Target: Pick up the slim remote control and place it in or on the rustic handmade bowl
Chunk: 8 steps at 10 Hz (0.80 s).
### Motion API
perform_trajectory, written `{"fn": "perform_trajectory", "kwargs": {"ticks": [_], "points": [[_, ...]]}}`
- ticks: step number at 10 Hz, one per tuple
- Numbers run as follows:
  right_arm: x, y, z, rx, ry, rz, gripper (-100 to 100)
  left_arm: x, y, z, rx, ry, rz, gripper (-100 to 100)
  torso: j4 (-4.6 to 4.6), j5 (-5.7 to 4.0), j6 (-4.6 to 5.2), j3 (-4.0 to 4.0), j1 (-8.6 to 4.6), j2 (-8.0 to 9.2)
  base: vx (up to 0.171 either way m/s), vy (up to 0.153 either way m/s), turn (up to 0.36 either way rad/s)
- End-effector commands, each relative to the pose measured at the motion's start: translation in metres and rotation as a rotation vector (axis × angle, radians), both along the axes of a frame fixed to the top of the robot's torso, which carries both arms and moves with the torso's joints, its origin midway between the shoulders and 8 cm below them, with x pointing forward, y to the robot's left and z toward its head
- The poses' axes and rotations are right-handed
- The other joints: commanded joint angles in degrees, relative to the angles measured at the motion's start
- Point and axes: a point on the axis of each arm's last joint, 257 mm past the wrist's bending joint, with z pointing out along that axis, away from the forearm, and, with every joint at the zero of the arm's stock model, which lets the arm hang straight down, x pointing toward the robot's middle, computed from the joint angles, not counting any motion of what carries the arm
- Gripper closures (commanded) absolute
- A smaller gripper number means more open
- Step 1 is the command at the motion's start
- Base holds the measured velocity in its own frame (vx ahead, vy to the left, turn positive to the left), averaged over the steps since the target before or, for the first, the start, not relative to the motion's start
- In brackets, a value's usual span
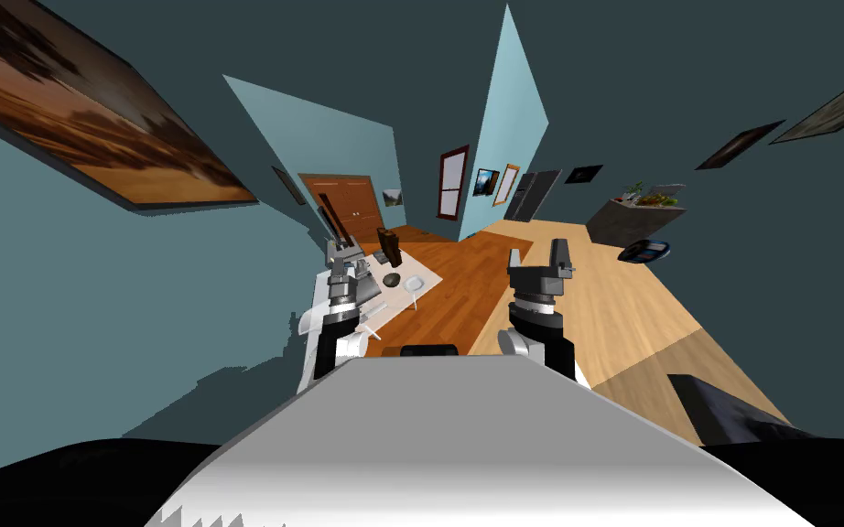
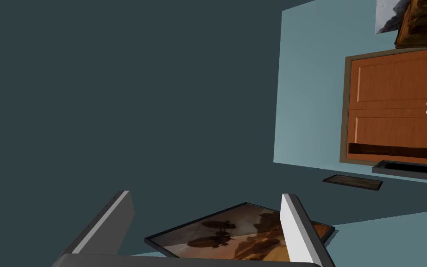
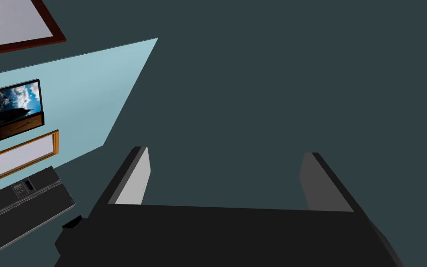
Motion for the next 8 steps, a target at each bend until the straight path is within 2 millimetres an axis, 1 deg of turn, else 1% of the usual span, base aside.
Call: {"fn": "perform_trajectory", "kwargs": {"ticks": [1, 4, 6, 8], "points": [[0.000, 0.000, 0.000, 0.000, 0.000, 0.000, 0, 0.002, 0.000, -0.004, 0.026, 0.019, -0.014, -100, 0.00, 0.00, 0.00, 0.00, 0.00, 0.00, -0.004, -0.005, -0.040], [0.000, 0.000, 0.000, 0.000, 0.000, 0.000, 0, 0.010, 0.010, -0.020, 0.060, 0.085, -0.031, -100, 0.01, 0.00, 0.00, 0.02, 0.00, 0.04, -0.011, -0.009, -0.067], [0.000, 0.000, 0.000, 0.000, 0.000, 0.000, 0, 0.016, 0.026, -0.036, 0.057, 0.145, -0.025, -100, 0.01, 0.00, 0.01, 0.03, -0.02, 0.06, -0.015, -0.013, -0.098], [0.000, 0.000, 0.000, 0.000, 0.000, 0.000, 0, 0.022, 0.048, -0.057, 0.031, 0.214, -0.007, -100, 0.01, -0.01, 0.01, 0.04, -0.04, 0.06, -0.018, -0.017, -0.134]]}}
